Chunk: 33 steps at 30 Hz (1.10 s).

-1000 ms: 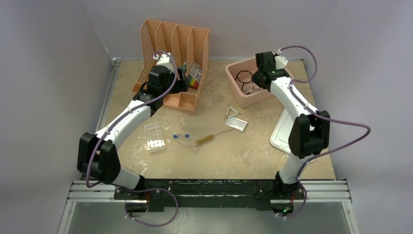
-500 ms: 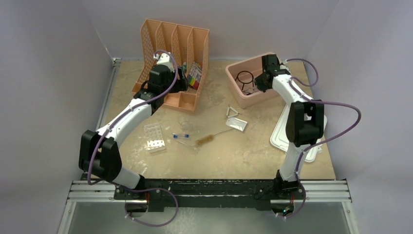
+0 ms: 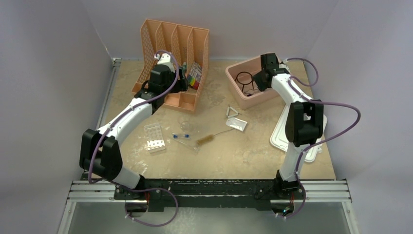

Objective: Organize the chemistry lab equipment

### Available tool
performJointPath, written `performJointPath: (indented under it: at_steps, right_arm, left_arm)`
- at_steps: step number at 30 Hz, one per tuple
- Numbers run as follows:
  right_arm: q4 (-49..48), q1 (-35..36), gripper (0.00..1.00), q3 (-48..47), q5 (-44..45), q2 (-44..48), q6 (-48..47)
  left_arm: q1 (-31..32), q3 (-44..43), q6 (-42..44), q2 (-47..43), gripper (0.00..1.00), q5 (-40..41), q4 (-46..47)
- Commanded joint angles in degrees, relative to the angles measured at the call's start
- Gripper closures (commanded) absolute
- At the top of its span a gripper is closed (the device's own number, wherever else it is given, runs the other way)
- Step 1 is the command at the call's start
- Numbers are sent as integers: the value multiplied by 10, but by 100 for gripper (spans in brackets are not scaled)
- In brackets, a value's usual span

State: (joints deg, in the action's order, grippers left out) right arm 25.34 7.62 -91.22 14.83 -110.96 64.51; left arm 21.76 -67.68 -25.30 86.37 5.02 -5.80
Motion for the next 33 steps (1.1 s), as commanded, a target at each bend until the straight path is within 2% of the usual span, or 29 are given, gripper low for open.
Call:
performJointPath:
  at_steps: [1, 7, 13, 17, 20, 23, 27, 33]
  right_arm:
    - [24, 9, 56, -19, 52, 36, 0]
    - [17, 25, 53, -23, 101, 92, -29]
    - [-22, 64, 52, -31, 144, 137, -137]
    - [-64, 94, 51, -34, 112, 141, -233]
    - [-113, 128, 46, -16, 83, 147, -302]
    - [-162, 151, 42, 10, 13, 159, -364]
    - [-199, 193, 29, 34, -44, 161, -439]
    - [-158, 272, 6, 7, -136, 116, -527]
  left_arm:
    - [-5, -25, 21, -22, 32, 22, -4]
    - [-8, -16, -1, -29, 32, 31, 9]
    - [-9, -14, -23, -27, 32, 54, 15]
    - [-12, -16, -24, -32, 32, 93, 1]
    - [-17, -17, -23, -42, 32, 128, -14]
    - [-28, -15, -32, -54, 31, 174, -38]
    - [-43, -11, -47, -71, 31, 234, -66]
    - [-61, -2, -88, -87, 30, 320, -105]
